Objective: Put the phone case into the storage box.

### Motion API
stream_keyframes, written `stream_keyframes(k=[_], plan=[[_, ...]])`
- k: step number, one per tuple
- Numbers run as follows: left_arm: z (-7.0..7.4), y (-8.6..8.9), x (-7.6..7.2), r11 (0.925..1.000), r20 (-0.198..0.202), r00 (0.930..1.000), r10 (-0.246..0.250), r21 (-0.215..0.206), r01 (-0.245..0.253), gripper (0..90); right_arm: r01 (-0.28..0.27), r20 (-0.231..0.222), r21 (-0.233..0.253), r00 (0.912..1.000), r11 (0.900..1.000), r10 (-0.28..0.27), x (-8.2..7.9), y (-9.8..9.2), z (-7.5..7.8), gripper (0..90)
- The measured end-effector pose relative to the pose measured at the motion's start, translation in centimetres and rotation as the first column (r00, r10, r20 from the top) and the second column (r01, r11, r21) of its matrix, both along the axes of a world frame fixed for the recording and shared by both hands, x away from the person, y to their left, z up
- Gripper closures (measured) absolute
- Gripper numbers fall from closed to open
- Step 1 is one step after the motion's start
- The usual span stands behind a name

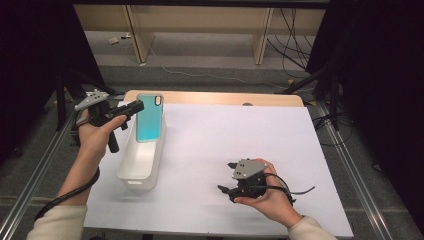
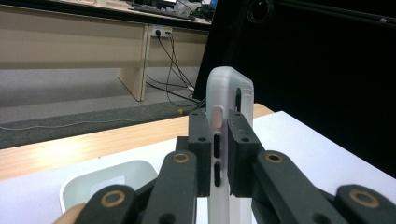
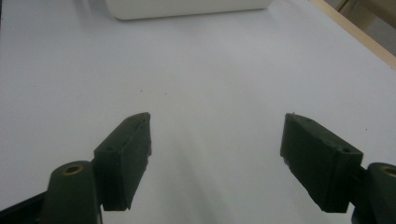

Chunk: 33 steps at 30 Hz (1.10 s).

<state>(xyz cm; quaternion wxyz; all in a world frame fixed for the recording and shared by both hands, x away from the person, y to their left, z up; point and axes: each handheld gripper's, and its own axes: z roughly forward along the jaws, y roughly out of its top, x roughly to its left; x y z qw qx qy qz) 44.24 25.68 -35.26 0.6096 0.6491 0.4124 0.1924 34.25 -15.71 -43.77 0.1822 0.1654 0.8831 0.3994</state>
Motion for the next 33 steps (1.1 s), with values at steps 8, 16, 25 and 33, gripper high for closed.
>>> stream_keyframes(k=[8,16,25,33], plan=[[-0.1,0.2,0.5,1.0000,-0.006,1.0000,0.007,0.003,-0.007,81.9,-0.002,-0.003,0.003,1.0000,1.000,0.002,0.0,0.0,0.0,26.0],[-0.2,0.4,0.9,0.9999,-0.008,0.9999,0.009,0.008,-0.009,81.9,-0.002,-0.005,0.003,1.0000,1.000,0.002,0.0,0.0,-0.1,25.9],[-0.4,0.6,1.4,0.9998,-0.011,0.9998,0.014,0.012,-0.014,81.9,-0.002,-0.005,0.003,1.0000,1.000,0.002,0.0,0.0,-0.1,25.9],[-0.6,0.7,1.9,0.9998,-0.015,0.9998,0.015,0.016,-0.015,81.9,-0.002,-0.004,0.003,1.0000,1.000,0.002,0.0,0.0,-0.1,25.9]])
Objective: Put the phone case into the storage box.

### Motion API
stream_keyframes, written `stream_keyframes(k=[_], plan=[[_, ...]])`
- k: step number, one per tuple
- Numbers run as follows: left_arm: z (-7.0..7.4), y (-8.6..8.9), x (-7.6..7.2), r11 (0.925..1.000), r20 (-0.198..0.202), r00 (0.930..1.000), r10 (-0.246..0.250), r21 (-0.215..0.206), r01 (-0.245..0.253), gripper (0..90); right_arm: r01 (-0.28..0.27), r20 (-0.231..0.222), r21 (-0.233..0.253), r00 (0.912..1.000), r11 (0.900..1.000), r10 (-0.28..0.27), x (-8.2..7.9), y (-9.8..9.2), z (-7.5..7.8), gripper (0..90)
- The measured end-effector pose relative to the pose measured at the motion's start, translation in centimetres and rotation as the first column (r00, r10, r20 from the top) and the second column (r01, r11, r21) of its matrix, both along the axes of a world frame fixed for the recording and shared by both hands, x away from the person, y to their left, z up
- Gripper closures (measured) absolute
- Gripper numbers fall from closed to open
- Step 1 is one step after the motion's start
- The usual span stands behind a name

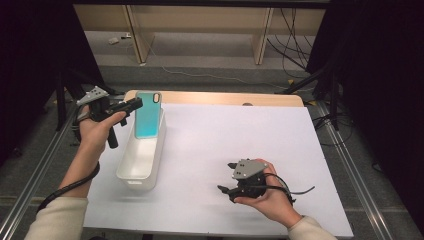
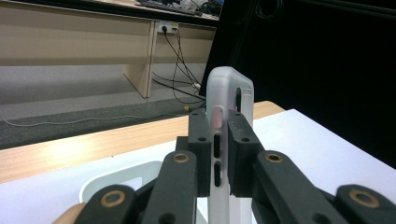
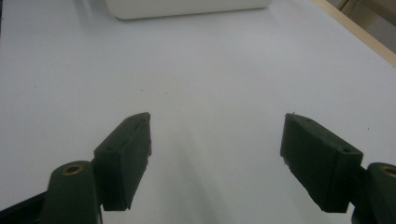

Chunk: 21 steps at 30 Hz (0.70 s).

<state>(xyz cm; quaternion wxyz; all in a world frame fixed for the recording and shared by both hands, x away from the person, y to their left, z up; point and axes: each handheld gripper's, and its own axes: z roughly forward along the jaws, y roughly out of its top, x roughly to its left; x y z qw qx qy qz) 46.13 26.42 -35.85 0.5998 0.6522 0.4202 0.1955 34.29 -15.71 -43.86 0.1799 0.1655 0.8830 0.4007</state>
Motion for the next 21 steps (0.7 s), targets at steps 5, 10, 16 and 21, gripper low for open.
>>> stream_keyframes(k=[5,10,16,21], plan=[[-0.09,0.07,0.23,1.0000,-0.002,1.0000,0.002,0.002,-0.002,81.8,0.001,0.001,0.001,1.0000,1.000,-0.001,0.01,-0.01,0.01,26.0],[-0.11,0.11,0.42,0.9999,-0.001,1.0000,0.002,0.011,-0.002,81.9,0.005,0.001,-0.001,1.0000,1.000,-0.005,0.01,-0.04,0.02,26.0],[-0.25,0.20,0.74,0.9999,-0.004,1.0000,0.002,0.015,-0.002,81.8,0.004,-0.004,-0.001,1.0000,1.000,-0.004,-0.02,-0.02,0.01,26.0],[-0.28,0.20,0.93,0.9998,-0.005,1.0000,-0.002,0.021,0.002,81.9,0.006,0.001,-0.002,1.0000,1.000,-0.006,0.04,-0.06,-0.01,26.0]])
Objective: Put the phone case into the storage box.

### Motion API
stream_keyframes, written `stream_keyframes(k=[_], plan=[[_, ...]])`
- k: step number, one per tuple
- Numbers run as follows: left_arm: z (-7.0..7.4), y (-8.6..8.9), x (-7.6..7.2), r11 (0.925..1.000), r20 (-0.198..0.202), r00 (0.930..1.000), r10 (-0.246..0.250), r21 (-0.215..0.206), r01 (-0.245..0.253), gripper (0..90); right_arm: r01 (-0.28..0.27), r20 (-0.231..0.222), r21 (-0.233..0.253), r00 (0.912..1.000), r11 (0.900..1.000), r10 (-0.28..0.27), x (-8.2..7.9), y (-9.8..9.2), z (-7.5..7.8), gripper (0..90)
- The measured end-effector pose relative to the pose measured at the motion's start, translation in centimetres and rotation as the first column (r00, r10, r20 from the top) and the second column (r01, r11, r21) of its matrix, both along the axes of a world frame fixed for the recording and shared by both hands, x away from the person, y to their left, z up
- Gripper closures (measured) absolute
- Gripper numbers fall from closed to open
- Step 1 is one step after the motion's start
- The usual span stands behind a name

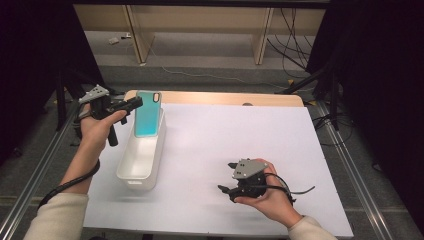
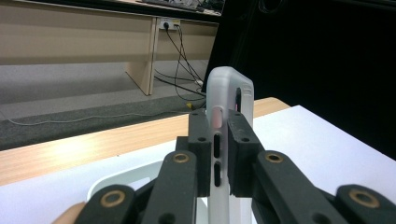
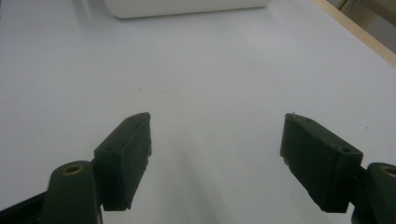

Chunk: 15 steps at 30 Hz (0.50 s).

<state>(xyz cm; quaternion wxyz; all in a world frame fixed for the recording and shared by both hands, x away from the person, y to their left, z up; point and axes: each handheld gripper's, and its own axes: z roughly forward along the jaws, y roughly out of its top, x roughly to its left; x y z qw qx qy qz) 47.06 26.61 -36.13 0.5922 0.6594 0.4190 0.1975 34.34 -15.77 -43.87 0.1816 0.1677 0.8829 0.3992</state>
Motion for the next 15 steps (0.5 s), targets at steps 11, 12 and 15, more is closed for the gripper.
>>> stream_keyframes(k=[11,12,15], plan=[[-0.11,-0.07,0.61,1.0000,-0.002,1.0000,0.000,0.003,0.000,81.8,0.000,0.002,0.001,1.0000,1.000,0.000,0.00,-0.01,0.03,26.0],[-0.12,-0.05,0.66,1.0000,-0.003,1.0000,0.000,0.005,0.000,81.8,0.000,0.003,0.000,1.0000,1.000,0.000,0.00,-0.02,0.03,26.0],[-0.14,-0.02,0.82,1.0000,-0.003,1.0000,0.002,0.006,-0.002,81.8,0.000,0.001,0.000,1.0000,1.000,0.000,0.00,-0.02,0.01,26.0]])
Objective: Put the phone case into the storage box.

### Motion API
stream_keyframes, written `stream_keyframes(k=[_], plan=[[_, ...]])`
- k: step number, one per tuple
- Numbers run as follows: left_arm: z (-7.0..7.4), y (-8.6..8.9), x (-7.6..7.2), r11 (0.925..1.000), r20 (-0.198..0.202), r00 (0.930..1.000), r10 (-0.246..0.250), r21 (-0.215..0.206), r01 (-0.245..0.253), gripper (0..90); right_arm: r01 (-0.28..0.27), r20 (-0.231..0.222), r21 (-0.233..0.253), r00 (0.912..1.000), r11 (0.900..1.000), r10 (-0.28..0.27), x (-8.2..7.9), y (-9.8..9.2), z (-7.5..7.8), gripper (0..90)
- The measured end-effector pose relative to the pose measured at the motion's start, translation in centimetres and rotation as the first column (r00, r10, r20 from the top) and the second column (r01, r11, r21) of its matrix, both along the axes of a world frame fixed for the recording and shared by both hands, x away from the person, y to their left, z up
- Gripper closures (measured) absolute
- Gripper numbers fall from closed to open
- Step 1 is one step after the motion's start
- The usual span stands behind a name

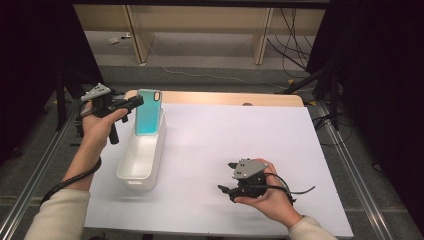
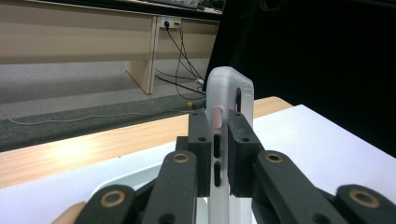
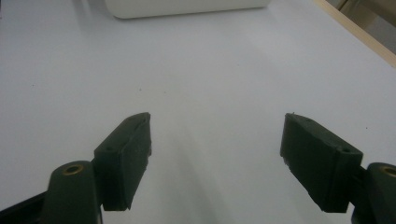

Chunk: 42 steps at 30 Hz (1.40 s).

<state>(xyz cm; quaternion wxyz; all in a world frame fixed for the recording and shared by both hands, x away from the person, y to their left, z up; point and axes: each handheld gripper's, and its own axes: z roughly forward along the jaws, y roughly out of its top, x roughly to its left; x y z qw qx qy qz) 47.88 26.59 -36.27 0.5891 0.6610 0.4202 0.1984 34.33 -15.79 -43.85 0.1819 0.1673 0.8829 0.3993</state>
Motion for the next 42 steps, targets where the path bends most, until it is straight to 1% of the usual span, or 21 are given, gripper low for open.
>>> stream_keyframes(k=[9,29,31,37,42], plan=[[-0.1,0.1,0.5,1.0000,-0.006,1.0000,0.001,0.004,-0.001,81.8,0.000,0.000,0.000,1.0000,1.000,0.000,0.0,0.0,0.0,26.0],[-0.8,0.7,1.6,0.9997,-0.020,0.9996,0.019,0.013,-0.019,81.8,-0.002,-0.002,-0.002,1.0000,1.000,0.002,0.1,0.0,-0.1,26.0],[-0.9,0.7,1.7,0.9997,-0.024,0.9995,0.022,0.007,-0.022,81.8,-0.003,-0.004,-0.002,1.0000,1.000,0.003,0.0,0.0,-0.1,26.0],[-1.0,0.8,2.0,0.9996,-0.025,0.9994,0.025,0.013,-0.024,81.8,-0.003,-0.009,-0.002,1.0000,1.000,0.003,0.0,0.1,-0.1,26.0],[-1.1,0.9,2.2,0.9996,-0.028,0.9993,0.026,0.007,-0.026,81.8,-0.004,-0.010,-0.003,0.9999,1.000,0.004,0.0,0.1,-0.2,26.0]])
